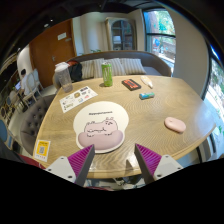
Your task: Arrange mouse
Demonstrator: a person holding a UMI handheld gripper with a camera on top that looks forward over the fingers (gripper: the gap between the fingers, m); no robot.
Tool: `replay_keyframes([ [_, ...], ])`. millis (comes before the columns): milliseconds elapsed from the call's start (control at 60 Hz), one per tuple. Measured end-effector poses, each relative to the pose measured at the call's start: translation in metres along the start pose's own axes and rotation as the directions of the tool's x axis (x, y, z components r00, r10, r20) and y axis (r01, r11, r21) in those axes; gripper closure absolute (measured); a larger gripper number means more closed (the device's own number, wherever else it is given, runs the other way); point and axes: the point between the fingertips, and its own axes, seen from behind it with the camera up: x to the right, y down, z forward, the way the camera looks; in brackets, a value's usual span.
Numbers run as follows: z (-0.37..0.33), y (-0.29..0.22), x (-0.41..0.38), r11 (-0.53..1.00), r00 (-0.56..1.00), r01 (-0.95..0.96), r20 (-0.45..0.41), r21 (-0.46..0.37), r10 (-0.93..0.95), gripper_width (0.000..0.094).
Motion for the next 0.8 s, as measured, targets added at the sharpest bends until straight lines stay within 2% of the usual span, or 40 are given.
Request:
replay_keyframes([
  [283, -0.003, 0.012, 0.046, 0.999, 0.998, -0.044, -0.043, 0.013, 0.044, 0.0111],
  [600, 0.021, 0.027, 0.216, 0.998, 0.983, -0.048, -0.177, 0.028, 0.052, 0.0116],
  [733, 0.048, 0.021, 0.265, 1.0, 0.986, 0.009, -0.168, 0.025, -0.005, 0.0116],
  [800, 0.059, 0.004, 0.282, 0.998, 0.992, 0.032, -0.127, 0.058, -0.025, 0.0117],
])
